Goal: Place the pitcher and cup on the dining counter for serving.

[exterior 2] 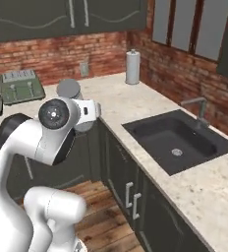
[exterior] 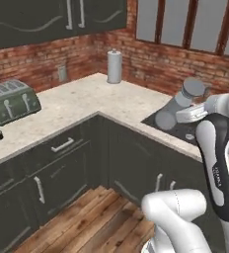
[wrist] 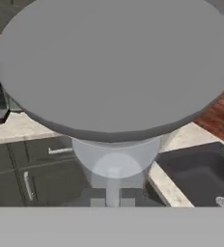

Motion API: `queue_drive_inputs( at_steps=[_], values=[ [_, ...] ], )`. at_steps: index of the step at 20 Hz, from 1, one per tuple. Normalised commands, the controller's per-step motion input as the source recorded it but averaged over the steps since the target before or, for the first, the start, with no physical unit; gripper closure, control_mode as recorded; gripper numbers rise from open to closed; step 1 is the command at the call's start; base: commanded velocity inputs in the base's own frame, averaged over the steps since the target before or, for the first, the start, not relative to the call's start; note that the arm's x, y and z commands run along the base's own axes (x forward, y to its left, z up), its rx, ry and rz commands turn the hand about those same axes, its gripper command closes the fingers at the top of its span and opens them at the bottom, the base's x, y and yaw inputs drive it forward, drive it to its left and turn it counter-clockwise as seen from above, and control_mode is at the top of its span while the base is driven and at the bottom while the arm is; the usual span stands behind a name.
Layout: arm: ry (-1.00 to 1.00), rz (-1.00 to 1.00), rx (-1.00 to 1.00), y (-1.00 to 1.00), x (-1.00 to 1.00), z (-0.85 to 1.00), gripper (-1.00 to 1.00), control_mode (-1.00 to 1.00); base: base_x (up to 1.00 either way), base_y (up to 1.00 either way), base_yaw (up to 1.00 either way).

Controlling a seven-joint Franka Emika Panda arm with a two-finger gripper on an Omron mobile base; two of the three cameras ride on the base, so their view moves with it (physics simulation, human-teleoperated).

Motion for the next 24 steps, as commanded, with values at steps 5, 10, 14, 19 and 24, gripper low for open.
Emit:
queue_drive_inputs(
  at_steps=[5,10,14,19,24],
  values=[
    [0.00,0.00,0.00,0.00,0.00,0.00,1.00,1.00,-0.28,0.00,1.00],
    [0.00,0.00,0.00,0.00,0.00,0.00,1.00,1.00,-0.19,0.00,1.00],
    [0.00,0.00,0.00,0.00,0.00,0.00,1.00,1.00,-0.19,0.01,1.00],
    [0.00,0.00,0.00,0.00,0.00,0.00,1.00,1.00,-0.05,0.07,1.00],
    [0.00,0.00,0.00,0.00,0.00,0.00,1.00,1.00,0.00,0.15,1.00]
  ],
)
